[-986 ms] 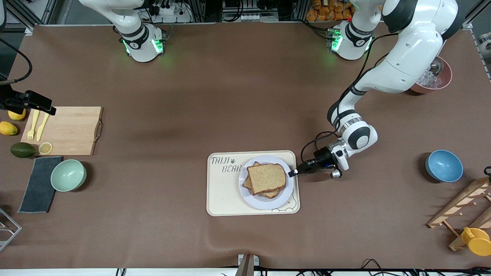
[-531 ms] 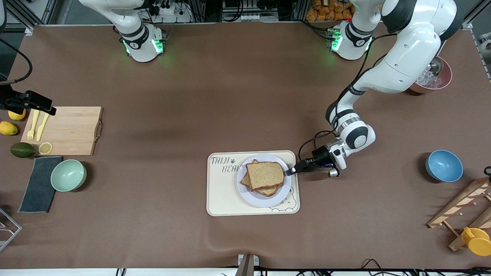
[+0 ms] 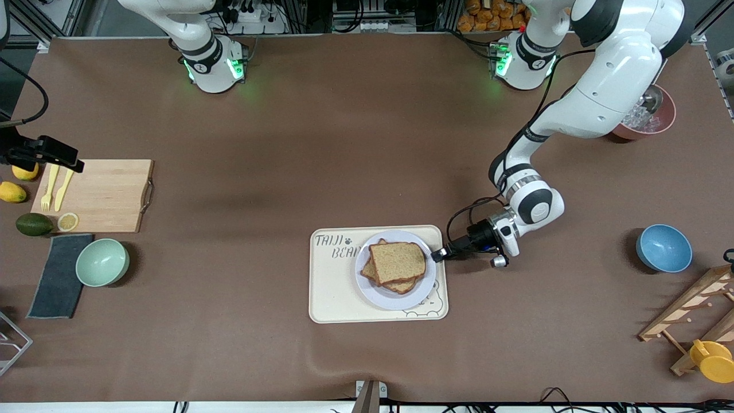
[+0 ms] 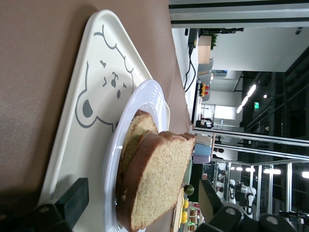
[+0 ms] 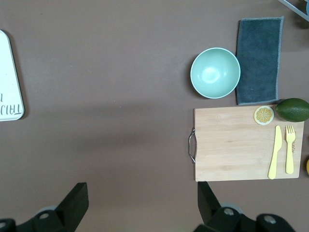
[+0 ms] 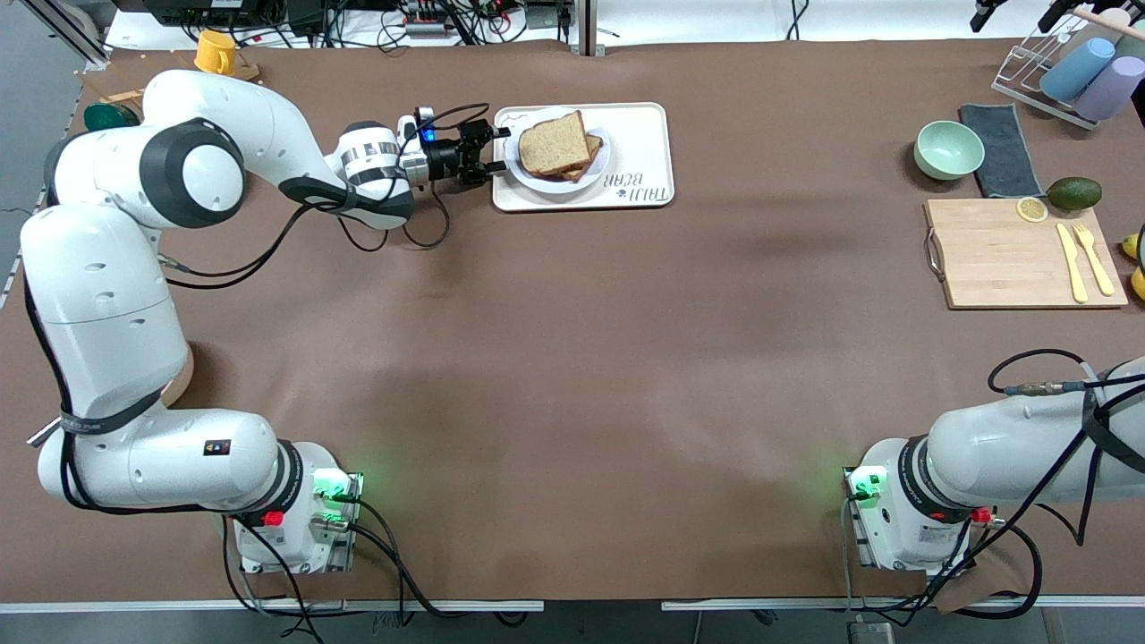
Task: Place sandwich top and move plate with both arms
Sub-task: 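Open the left gripper and release the plate rim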
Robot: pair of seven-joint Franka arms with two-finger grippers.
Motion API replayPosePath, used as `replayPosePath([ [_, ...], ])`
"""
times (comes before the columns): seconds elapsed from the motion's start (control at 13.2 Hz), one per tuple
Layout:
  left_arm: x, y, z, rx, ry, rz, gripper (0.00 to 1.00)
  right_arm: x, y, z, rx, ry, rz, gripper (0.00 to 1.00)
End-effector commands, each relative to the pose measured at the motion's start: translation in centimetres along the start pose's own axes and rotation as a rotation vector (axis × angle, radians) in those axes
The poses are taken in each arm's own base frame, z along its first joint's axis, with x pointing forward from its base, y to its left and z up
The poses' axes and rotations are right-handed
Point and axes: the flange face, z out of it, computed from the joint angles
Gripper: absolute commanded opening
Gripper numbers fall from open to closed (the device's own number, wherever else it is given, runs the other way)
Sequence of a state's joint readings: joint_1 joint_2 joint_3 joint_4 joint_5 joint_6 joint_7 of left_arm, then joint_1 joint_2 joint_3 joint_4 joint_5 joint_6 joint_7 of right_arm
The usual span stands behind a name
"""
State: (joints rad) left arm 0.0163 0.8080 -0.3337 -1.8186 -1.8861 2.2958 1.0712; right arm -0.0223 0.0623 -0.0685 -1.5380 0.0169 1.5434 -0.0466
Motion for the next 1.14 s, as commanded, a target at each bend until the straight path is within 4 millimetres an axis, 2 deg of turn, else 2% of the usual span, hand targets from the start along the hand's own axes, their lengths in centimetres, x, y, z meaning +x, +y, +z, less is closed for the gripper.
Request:
replayPosePath([
  [0.0,0.5,2.2,-0.9,0.034,-0.016,-0.009,1.00,0.2,-0.1,-0.1,0.010,0.002,0.015,1.00],
  [0.15,0.8,3.7,-1.1,0.033,-0.018,-0.015,1.00,0.2,-0.1,-0.1,0.010,0.002,0.015,1.00],
  [0.53,1.0,5.6,-1.0,0.069,-0.007,-0.018,1.00,0.2,-0.1,-0.1,0.010,0.002,0.015,1.00],
  [0.76,2.0,8.2,-1.0,0.131,-0.045,-0.004,1.00,0.2,-0.1,-0.1,0.008,0.002,0.015,1.00],
  [1.06,3.3,11.0,-2.3,0.205,-0.085,0.014,1.00,0.3,-0.1,-0.3,0.008,0.007,0.015,1.00],
])
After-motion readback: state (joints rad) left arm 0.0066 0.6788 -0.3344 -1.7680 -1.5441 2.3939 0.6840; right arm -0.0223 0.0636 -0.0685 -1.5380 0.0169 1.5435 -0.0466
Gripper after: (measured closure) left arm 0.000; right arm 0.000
